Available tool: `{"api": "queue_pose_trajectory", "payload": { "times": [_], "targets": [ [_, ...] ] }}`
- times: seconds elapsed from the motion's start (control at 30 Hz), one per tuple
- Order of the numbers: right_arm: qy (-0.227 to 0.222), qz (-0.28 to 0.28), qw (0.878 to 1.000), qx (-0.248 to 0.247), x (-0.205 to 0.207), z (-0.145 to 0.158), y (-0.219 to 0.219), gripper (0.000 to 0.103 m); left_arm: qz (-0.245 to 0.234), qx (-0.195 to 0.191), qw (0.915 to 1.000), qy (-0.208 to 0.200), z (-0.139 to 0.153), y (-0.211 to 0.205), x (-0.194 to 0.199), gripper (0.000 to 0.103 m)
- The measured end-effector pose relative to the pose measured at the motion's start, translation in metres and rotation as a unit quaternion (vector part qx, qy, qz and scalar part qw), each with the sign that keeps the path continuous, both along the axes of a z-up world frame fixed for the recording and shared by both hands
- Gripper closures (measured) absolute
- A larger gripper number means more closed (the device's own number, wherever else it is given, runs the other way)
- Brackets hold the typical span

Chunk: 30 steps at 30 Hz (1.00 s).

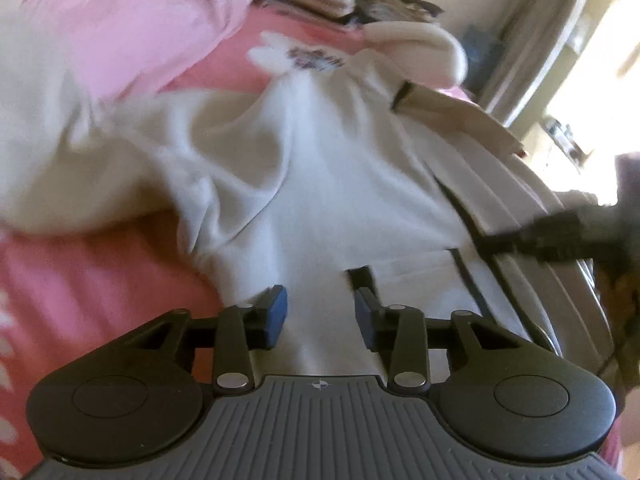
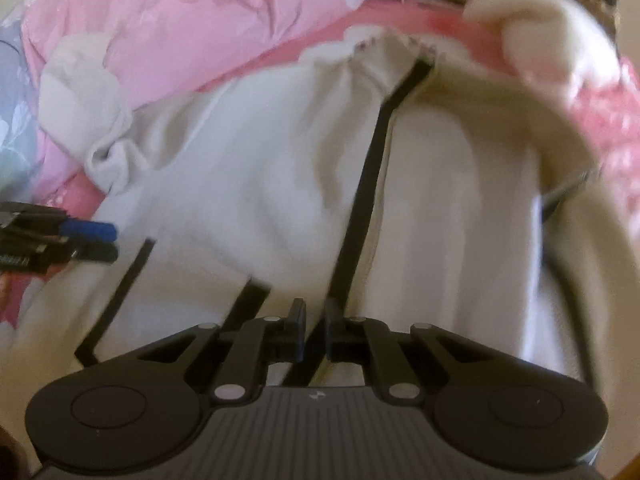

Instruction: Fold clothes

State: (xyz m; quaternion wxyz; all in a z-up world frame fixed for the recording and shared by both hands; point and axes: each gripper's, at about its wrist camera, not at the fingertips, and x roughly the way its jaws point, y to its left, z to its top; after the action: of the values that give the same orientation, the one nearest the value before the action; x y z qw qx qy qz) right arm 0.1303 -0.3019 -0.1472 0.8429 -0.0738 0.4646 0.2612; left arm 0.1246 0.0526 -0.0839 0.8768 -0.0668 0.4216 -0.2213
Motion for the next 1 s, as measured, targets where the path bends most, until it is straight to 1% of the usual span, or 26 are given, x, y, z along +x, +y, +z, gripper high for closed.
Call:
{"api": "queue_pose_trajectory", "payload": {
  "times": [0.1, 0.17, 0.2, 0.23, 0.27, 0.3, 0.33, 0.37, 0.43, 0.53, 0.63, 0.7, 0.73, 0.8, 0.93, 1.0],
  "targets": [
    [-0.059, 0.012, 0.998, -0.022, 0.019, 0.016, 0.016, 0.093, -0.025, 0.011, 0.9992, -0.029, 0.008, -0.020, 0.011, 0.065],
    [-0.089, 0.009, 0.996, -0.031, 0.035, 0.015, 0.032, 0.093, -0.016, 0.031, 0.9990, -0.028, -0.001, -0.033, 0.024, 0.065],
    [-0.102, 0.010, 0.994, -0.039, 0.042, 0.009, 0.040, 0.093, -0.007, 0.039, 0.9990, -0.021, -0.007, -0.036, 0.029, 0.065],
    [-0.105, 0.013, 0.993, -0.055, 0.048, -0.001, 0.044, 0.093, 0.002, 0.047, 0.9988, -0.014, -0.014, -0.038, 0.033, 0.065],
    [-0.104, 0.017, 0.992, -0.072, 0.053, -0.012, 0.048, 0.093, 0.009, 0.042, 0.9990, -0.015, -0.018, -0.037, 0.034, 0.065],
    [-0.089, 0.025, 0.992, -0.089, 0.058, -0.026, 0.048, 0.093, 0.011, 0.038, 0.9990, -0.019, -0.019, -0.035, 0.033, 0.065],
    [-0.094, 0.030, 0.991, -0.090, 0.059, -0.034, 0.046, 0.092, 0.012, 0.035, 0.9990, -0.023, -0.019, -0.034, 0.031, 0.065],
    [-0.098, 0.031, 0.991, -0.086, 0.059, -0.031, 0.045, 0.092, 0.011, 0.035, 0.9990, -0.025, -0.019, -0.033, 0.030, 0.065],
    [-0.087, 0.017, 0.994, -0.071, 0.064, -0.018, 0.042, 0.092, 0.007, 0.037, 0.9989, -0.028, -0.018, -0.032, 0.029, 0.065],
    [-0.114, 0.016, 0.993, -0.034, 0.068, -0.005, 0.046, 0.092, 0.007, 0.042, 0.9982, -0.042, -0.012, -0.035, 0.030, 0.065],
    [-0.131, 0.027, 0.990, -0.038, 0.079, -0.013, 0.058, 0.092, 0.012, 0.040, 0.9966, -0.071, -0.007, -0.039, 0.037, 0.065],
    [-0.109, 0.024, 0.992, -0.060, 0.092, -0.035, 0.062, 0.092, 0.028, 0.045, 0.9966, -0.063, -0.013, -0.039, 0.049, 0.065],
    [-0.101, 0.020, 0.993, -0.056, 0.094, -0.039, 0.059, 0.092, 0.037, 0.046, 0.9966, -0.056, -0.018, -0.038, 0.054, 0.065],
    [-0.085, 0.001, 0.995, -0.043, 0.098, -0.030, 0.057, 0.092, 0.041, 0.035, 0.9969, -0.058, -0.021, -0.034, 0.053, 0.065],
    [-0.104, -0.011, 0.995, 0.004, 0.110, -0.001, 0.064, 0.092, 0.035, 0.037, 0.9963, -0.069, -0.023, -0.034, 0.048, 0.064],
    [-0.149, -0.003, 0.989, 0.002, 0.122, 0.006, 0.075, 0.092, 0.036, 0.034, 0.9963, -0.070, -0.023, -0.033, 0.048, 0.064]
  ]
}}
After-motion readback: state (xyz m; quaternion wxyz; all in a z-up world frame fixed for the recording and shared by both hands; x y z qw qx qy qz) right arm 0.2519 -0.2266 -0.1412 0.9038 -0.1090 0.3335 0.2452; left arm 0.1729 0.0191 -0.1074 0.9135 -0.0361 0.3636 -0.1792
